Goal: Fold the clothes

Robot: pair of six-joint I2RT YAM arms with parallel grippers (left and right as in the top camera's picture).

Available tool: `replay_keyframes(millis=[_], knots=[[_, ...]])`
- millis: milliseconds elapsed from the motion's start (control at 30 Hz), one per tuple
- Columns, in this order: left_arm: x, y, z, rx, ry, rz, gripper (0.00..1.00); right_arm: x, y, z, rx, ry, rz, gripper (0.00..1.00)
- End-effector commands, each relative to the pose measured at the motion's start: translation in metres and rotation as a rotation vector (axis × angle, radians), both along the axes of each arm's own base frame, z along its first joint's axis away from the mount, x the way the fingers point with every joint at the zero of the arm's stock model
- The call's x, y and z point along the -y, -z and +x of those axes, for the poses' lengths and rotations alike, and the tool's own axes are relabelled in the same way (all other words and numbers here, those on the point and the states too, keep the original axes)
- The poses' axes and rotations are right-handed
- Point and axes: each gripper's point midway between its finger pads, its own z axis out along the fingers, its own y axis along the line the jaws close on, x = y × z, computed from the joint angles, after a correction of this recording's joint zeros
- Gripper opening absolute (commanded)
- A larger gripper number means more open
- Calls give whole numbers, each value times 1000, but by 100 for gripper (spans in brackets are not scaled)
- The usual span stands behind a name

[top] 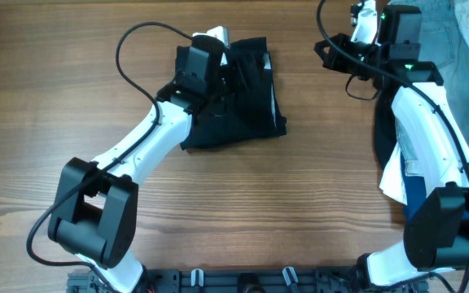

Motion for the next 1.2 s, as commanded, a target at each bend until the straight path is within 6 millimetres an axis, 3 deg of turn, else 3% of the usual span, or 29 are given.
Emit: replay_keyframes(millis=[0, 100, 233, 300, 400, 533, 700, 800, 867, 933, 967, 1033, 1100, 1167], knots=[[6, -8, 1, 19, 21, -8, 99, 1, 7, 1, -20, 3, 5, 4], [-3, 13, -12, -14, 92, 117, 100, 4, 15, -3, -40, -3, -30, 6], [-30, 54, -42, -51, 291, 420, 100, 13, 32, -8, -81, 10, -101, 9], [-44, 67, -33, 23, 357, 603, 100, 13, 37, -8, -95, 10, -101, 13], [-51, 84, -16, 93, 396, 738, 100, 13, 39, -9, -106, 7, -101, 16], [-53, 130, -19, 51, 495, 809, 99, 15, 42, -10, -116, 19, -116, 17], [-61, 139, -19, 19, 483, 817, 100, 15, 42, -10, -117, 19, -115, 19], [-95, 166, -19, -118, 374, 813, 100, 15, 43, -11, -121, 19, -115, 21], [-135, 188, -25, -282, 238, 763, 100, 15, 43, -12, -127, 19, -116, 21], [-164, 195, -31, -372, 174, 742, 100, 15, 43, -12, -128, 19, -116, 22], [-185, 197, -33, -411, 139, 738, 100, 15, 43, -12, -128, 19, -116, 22], [-208, 197, -31, -416, 142, 755, 100, 15, 43, -12, -128, 19, -115, 22], [-225, 192, -26, -401, 147, 775, 100, 15, 44, -13, -128, 19, -116, 22], [-230, 174, -14, -363, 122, 770, 100, 15, 44, -13, -129, 19, -115, 22]])
